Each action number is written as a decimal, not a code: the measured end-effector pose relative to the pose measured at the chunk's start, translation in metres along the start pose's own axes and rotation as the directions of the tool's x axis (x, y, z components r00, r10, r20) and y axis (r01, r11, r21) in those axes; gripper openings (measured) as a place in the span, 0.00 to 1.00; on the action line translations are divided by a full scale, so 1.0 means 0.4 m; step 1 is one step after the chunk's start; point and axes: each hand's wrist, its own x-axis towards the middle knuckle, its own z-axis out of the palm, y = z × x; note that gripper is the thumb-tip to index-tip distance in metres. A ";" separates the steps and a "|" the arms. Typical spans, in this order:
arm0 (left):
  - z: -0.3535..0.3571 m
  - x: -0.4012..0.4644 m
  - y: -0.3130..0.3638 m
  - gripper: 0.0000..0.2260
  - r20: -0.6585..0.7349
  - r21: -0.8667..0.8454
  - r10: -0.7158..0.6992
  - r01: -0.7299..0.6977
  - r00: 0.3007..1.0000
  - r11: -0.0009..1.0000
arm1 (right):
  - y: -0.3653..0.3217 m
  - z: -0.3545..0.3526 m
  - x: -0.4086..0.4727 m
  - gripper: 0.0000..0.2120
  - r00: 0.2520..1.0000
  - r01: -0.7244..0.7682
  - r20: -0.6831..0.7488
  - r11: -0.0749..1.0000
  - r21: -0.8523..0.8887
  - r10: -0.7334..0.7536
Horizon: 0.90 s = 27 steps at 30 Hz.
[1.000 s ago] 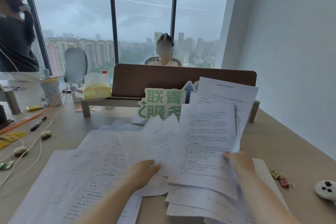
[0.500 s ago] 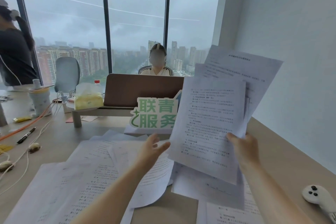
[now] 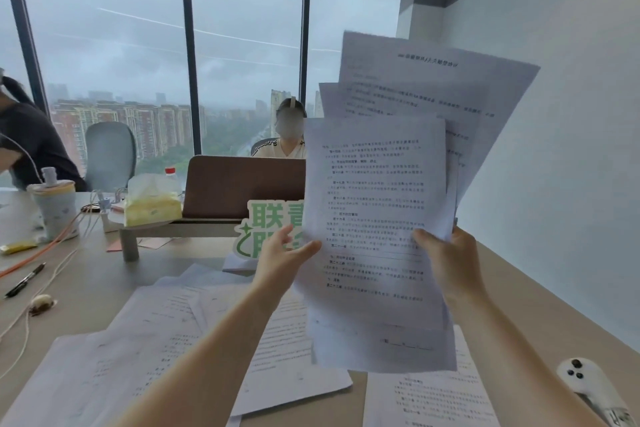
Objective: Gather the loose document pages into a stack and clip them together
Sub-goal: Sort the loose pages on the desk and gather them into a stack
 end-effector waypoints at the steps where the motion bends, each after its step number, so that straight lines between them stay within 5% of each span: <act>1: -0.005 -0.001 0.005 0.23 0.007 -0.032 -0.005 0.006 1.000 0.999 | 0.001 0.005 -0.001 0.10 1.000 -0.002 0.011 1.000 0.002 0.002; 4: -0.018 -0.010 0.002 0.12 -0.005 -0.137 -0.026 0.025 1.000 0.990 | 0.025 0.030 -0.017 0.10 0.997 -0.034 0.076 0.999 0.001 0.034; 13: -0.042 -0.055 -0.037 0.09 -0.133 -0.082 0.058 -0.069 0.989 0.994 | 0.085 0.108 -0.075 0.08 0.989 -0.075 0.125 0.996 -0.050 0.081; 27: -0.021 -0.106 -0.116 0.13 -0.159 -0.087 0.069 -0.083 0.985 0.993 | 0.122 0.129 -0.144 0.13 0.990 -0.123 0.074 0.991 0.042 0.120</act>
